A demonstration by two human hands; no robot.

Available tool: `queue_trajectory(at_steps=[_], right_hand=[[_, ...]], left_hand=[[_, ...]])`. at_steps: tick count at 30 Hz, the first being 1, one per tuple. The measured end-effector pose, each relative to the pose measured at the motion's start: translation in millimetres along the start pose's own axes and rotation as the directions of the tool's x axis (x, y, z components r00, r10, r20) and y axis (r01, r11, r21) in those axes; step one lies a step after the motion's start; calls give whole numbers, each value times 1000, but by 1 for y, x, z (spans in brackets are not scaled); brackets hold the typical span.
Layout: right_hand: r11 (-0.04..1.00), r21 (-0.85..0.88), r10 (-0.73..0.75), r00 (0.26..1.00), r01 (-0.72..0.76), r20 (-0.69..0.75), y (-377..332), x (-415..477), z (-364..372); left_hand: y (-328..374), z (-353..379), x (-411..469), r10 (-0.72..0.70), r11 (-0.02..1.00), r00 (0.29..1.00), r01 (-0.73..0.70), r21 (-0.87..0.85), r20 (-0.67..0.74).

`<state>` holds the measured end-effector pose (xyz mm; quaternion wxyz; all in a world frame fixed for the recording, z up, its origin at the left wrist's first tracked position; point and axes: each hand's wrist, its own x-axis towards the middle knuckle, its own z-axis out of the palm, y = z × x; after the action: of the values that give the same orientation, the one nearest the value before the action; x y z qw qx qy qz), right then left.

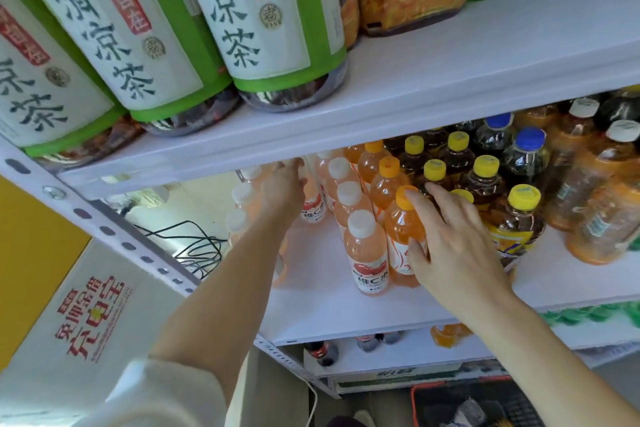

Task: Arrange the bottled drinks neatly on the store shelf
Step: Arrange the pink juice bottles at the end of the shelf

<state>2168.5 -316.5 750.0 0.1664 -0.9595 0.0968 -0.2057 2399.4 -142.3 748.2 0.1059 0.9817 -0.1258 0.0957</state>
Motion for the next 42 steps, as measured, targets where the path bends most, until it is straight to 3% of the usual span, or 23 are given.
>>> queue_trajectory(at_steps=[6, 12, 14, 16, 19, 22, 24, 27, 32, 35, 37, 40, 42], right_hand=[[992, 125, -32, 999, 34, -15, 3, 3, 7], [966, 254, -32, 999, 37, -24, 4, -2, 6], [958, 285, -29, 999, 40, -42, 5, -4, 7], [951, 309, 7, 997, 16, -76, 5, -9, 6], [931, 364, 50, 988, 6, -144, 4, -18, 6], [909, 414, 30, 983, 49, -184, 4, -27, 7], [897, 436, 14, 983, 69, -185, 2, -34, 6], [881, 467, 10, 983, 78, -184, 0, -42, 6], [822, 568, 32, 995, 26, -92, -3, -53, 8], [673, 707, 119, 975, -219, 188, -4, -55, 8], [529, 738, 132, 900, -419, 416, -5, -55, 8], [172, 647, 96, 667, -742, 739, -3, -62, 5], [-38, 515, -53, 516, -856, 855, 2, -69, 2]], left_hand=[[5, 10, 31, -91, 958, 996, 93, -271, 20], [4, -1, 14, -71, 975, 990, 94, -201, 119], [5, -13, -3, -79, 964, 996, 86, -253, 37], [-1, -25, -27, -107, 957, 984, 63, -284, -143], [-18, -30, -67, -197, 977, 912, 150, -154, -359], [-32, -21, -91, -340, 938, 924, 321, -130, -173], [-40, -13, -100, -297, 952, 952, 289, -105, -73], [-48, -13, -102, -173, 985, 980, 174, 0, -102], [-37, -33, -123, -108, 993, 994, 108, 43, -12], [-21, -58, -152, -44, 998, 995, 39, -55, -87], [-10, -78, -167, -15, 993, 988, -3, -121, -154], [8, -104, -185, 13, 939, 983, -75, -336, -185], [18, -115, -194, 12, 855, 986, -96, -510, -166]])
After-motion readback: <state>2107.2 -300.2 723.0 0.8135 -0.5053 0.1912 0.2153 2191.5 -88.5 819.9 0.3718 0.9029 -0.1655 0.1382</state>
